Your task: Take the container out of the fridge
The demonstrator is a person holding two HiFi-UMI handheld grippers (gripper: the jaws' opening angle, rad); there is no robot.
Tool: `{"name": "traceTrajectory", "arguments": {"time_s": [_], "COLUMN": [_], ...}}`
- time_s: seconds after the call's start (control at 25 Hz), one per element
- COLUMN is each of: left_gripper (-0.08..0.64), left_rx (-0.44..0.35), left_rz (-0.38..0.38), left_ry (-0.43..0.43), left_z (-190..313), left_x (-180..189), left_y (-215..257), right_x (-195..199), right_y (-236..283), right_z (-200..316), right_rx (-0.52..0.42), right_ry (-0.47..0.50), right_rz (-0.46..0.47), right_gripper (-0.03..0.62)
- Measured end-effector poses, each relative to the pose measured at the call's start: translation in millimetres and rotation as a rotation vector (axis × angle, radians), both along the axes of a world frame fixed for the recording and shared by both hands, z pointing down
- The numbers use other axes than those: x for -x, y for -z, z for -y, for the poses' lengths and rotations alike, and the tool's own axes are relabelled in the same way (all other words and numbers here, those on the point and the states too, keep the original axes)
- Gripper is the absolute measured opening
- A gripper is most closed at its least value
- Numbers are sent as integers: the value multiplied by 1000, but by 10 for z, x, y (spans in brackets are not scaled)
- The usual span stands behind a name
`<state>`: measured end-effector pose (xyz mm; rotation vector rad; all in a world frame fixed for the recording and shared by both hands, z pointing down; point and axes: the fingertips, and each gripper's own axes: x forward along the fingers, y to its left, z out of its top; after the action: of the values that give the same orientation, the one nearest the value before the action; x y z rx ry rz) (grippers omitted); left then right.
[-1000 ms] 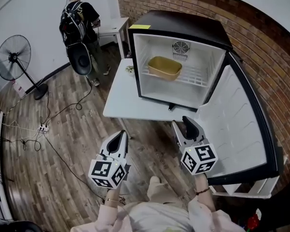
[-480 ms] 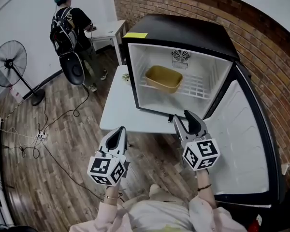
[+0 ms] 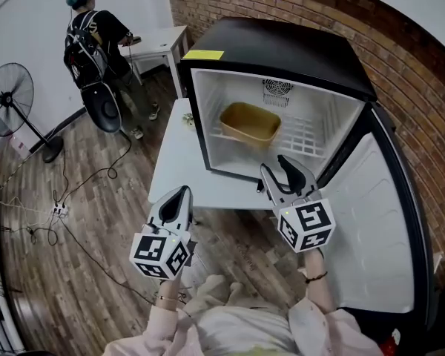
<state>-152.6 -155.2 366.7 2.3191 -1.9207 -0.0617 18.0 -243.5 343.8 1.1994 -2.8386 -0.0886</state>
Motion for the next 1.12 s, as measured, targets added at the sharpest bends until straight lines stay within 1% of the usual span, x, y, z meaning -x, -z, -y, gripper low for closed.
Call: {"name": "traceTrajectory", "arguments": {"time_s": [0.24, 0.44, 0.6, 0.76, 0.96, 1.12], "left_gripper": [-8, -8, -8, -8, -8, -8], "left_rx": [13, 33, 50, 62, 73, 84], "left_rz": [10, -3, -18, -30, -44, -51], "left_ry": [-66, -117, -155, -188, -222, -254], "left_z": [351, 673, 889, 1057, 1205, 1279], "left_x": [2, 72, 114, 143, 192, 205], "left_y": [-17, -88, -174, -238, -294, -340], "right_x": [191, 323, 425, 558, 728, 823], "right_y": [30, 41, 7, -62, -200, -287], "right_z": [322, 580, 738, 857, 965, 1040], "right_rx": [-17, -11, -5, 16, 63, 101], "right_ry": [33, 53, 67, 109, 183, 225], "right_rz": [-140, -199, -270, -363, -521, -602], "right_gripper": [155, 155, 155, 155, 155, 155]}}
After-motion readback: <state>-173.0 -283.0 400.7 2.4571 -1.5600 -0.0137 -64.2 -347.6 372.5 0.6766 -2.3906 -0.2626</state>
